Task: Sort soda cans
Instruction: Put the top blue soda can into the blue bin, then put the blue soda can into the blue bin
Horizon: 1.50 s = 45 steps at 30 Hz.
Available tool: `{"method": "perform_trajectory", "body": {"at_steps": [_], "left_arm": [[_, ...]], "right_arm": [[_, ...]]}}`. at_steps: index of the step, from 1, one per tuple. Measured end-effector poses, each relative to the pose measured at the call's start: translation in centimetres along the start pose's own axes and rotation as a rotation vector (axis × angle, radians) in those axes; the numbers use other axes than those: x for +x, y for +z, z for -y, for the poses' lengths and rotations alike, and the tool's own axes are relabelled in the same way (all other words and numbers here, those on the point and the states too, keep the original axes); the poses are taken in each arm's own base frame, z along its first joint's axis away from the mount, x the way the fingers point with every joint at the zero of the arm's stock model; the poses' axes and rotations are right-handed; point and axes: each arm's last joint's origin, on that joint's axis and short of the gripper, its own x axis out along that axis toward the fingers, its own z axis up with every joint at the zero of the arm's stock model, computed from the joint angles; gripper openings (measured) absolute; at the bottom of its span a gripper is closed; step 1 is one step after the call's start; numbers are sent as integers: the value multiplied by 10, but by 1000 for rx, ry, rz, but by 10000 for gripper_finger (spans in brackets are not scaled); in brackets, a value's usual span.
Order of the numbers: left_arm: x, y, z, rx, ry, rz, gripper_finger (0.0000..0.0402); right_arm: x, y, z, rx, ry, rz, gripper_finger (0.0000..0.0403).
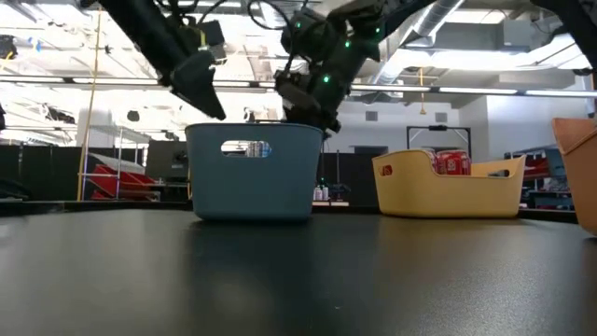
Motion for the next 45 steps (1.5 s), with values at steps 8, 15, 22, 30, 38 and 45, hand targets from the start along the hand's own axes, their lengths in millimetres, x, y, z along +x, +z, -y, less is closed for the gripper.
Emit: {"method": "perform_trajectory", "body": {"at_steps": [8,15,22,30,38,45], "left_arm": [[8,-8,-2,-21,17,1,239],[9,-7,-2,-24,17,5,239],[9,-7,-2,-29,18,4,239],[8,-8,-2,-34,18,2,239],[8,-10,-3,-17,22,-23,239],[-10,-11,8,86,-39,23,239]], "right_arm": [[3,1,10,16,-15,-2,250],[3,-1,9,-45,-13,-13,279],[3,-1,9,-39,-12,-10,319],[-8,1,10,9,-13,-4,353],[-81,9,3,33,-13,86,352],[-168,2,-20,53,64,214,335]]}}
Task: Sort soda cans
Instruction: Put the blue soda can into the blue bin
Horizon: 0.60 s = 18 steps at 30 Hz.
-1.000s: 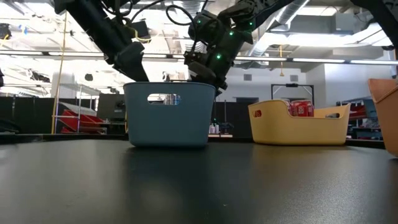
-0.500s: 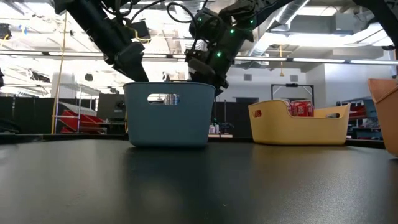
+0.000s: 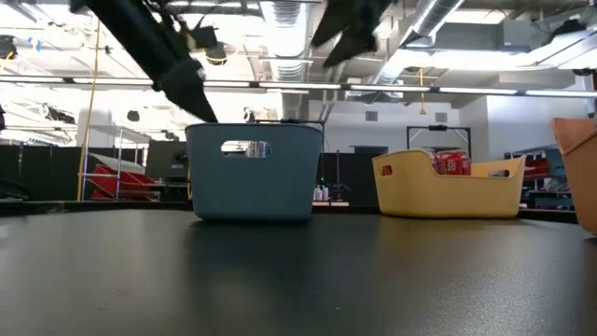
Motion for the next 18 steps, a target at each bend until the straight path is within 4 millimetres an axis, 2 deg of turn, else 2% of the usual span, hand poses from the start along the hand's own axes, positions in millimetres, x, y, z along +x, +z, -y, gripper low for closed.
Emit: {"method": "perform_trajectory", "body": {"at_steps": [5,9,11,14,18], "left_arm": [[-37,2,9,51,-60,127,239],[-69,2,17,97,-171,244,239],[-84,2,26,123,-282,312,239],[-103,6,47,186,-490,430,239],[-116,7,88,289,-691,569,239]], "right_arm": [[-42,-13,-28,18,82,-24,329],[-63,-27,-59,3,164,-67,329],[-69,-36,-76,-11,190,-93,329],[-77,-50,-100,-48,206,-132,329],[-93,-71,-137,-156,288,-150,329]]}}
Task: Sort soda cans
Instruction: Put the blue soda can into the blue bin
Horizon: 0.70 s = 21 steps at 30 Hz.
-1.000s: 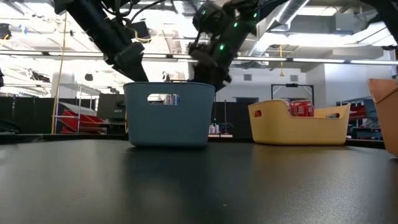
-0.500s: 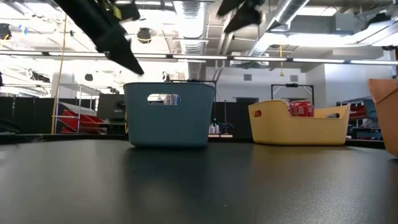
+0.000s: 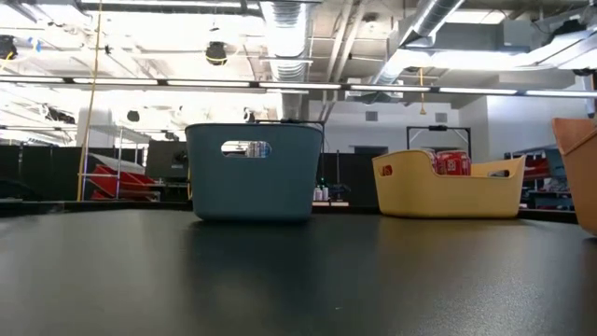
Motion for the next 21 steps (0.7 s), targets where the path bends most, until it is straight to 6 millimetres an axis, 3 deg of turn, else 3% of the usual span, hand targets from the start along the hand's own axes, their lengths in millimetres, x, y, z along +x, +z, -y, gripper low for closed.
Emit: {"method": "perform_trajectory", "body": {"at_steps": [6,11,17,21], "left_arm": [[39,-2,40,43,-47,116,244],[72,-11,62,-8,-100,171,274],[101,-15,76,-8,-101,150,323],[113,-17,79,32,-94,112,339]], "right_arm": [[-11,-24,-59,0,82,67,329],[-3,-54,-101,7,82,35,329],[35,-80,-145,-20,91,5,329],[57,-82,-154,22,103,4,329]]}}
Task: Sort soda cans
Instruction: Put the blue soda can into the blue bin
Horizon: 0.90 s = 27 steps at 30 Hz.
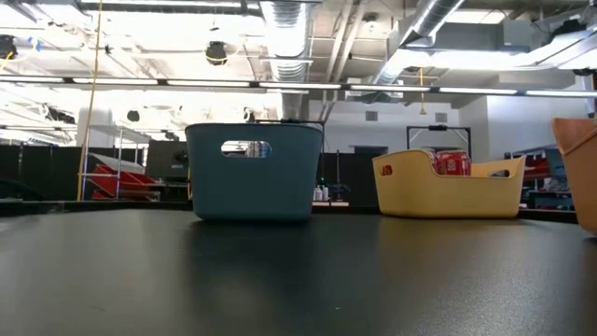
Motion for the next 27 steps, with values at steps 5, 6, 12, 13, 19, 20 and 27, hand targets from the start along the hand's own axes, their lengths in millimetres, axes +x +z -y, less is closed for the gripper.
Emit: {"method": "perform_trajectory", "body": {"at_steps": [5,6,12,13,19,20,27], "left_arm": [[5,-1,-10,-3,28,-15,341],[5,-2,-11,-3,31,-21,342],[8,-11,-18,9,39,-100,342],[8,-13,-20,9,42,-113,342],[9,-13,-24,-1,54,-111,342],[9,-13,-24,-1,54,-111,342],[9,-14,-24,-1,53,-119,342]], "right_arm": [[11,-1,-6,20,41,-5,329],[12,0,-7,26,55,2,329],[33,0,-14,-6,82,34,329],[37,0,-12,-8,69,25,329],[47,3,-4,-3,21,21,329],[47,2,-4,-6,16,17,329],[47,0,-6,-11,19,17,329]]}}
